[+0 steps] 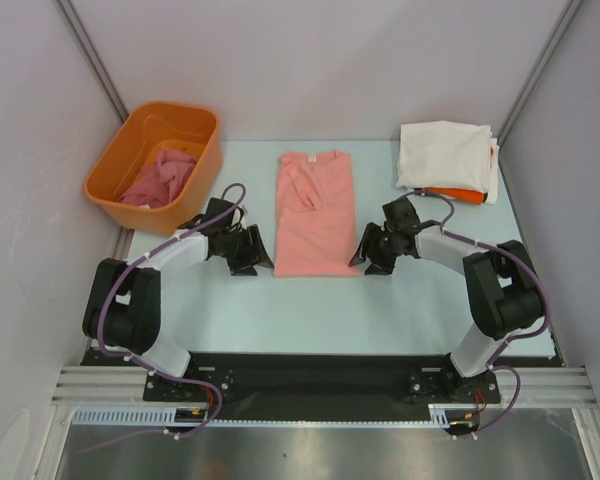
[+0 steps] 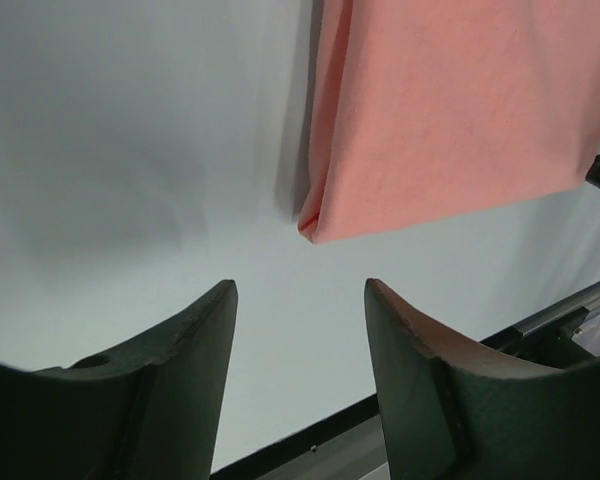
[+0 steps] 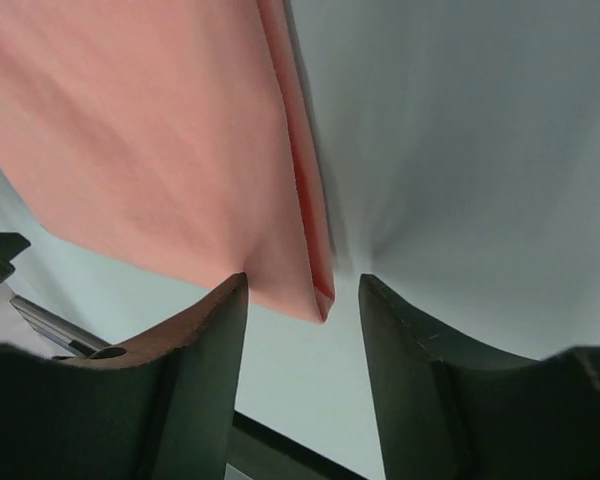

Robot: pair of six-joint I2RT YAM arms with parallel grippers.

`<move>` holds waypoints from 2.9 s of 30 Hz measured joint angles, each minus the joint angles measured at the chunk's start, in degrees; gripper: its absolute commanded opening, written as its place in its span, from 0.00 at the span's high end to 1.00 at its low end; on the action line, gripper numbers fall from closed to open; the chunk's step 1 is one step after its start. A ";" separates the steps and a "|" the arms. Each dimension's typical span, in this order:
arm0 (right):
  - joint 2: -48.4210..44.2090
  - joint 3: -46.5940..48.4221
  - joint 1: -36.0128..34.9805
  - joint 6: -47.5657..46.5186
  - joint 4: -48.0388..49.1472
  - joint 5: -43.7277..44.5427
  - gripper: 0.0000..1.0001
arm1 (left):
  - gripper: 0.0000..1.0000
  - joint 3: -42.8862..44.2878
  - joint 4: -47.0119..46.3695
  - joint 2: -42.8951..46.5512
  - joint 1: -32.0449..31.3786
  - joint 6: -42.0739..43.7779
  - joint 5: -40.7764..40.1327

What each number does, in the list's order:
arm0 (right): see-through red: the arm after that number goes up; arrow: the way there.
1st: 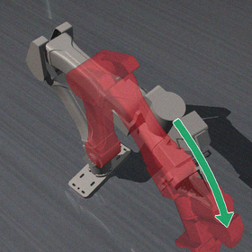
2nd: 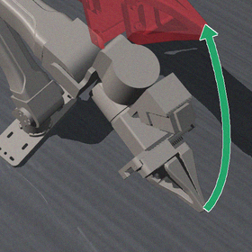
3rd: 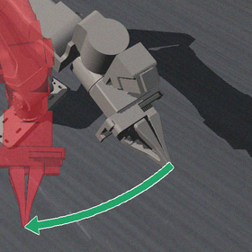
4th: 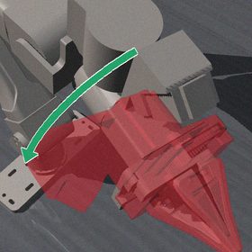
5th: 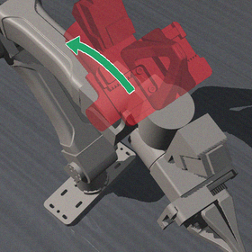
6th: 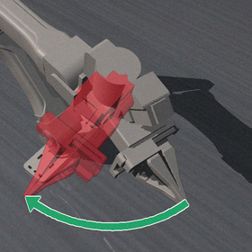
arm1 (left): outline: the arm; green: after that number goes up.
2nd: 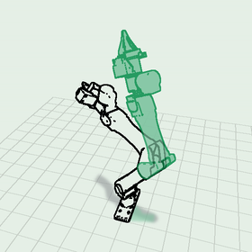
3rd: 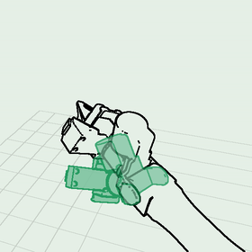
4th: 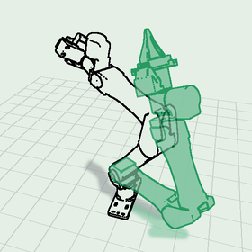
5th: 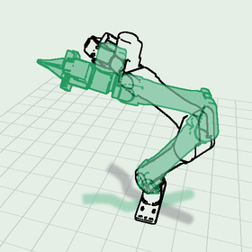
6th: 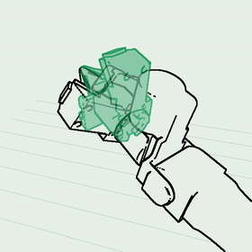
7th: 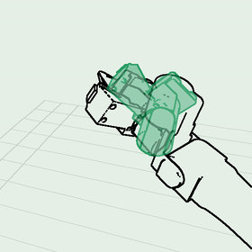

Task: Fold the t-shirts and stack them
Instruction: Fold the tshirt

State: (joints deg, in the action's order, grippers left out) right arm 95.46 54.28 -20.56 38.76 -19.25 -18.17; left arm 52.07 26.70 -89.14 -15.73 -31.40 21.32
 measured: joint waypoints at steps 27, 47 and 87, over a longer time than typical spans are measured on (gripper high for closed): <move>3.56 -5.70 0.20 1.57 11.34 -4.85 0.93 | 0.45 -7.85 -14.25 -3.26 -2.16 -4.48 4.70; -0.31 -9.25 2.56 0.09 9.70 -5.75 1.00 | 1.00 -10.40 -18.14 -3.32 -3.15 -7.10 4.07; -3.23 27.15 3.39 -6.84 -25.40 2.19 1.00 | 0.99 18.97 13.77 5.51 -5.55 -4.81 -4.57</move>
State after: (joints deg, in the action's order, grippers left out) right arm 92.23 81.43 -17.17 31.92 -44.64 -15.99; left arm 71.05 40.47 -83.64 -21.28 -36.21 16.75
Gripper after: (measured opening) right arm 0.011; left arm 0.021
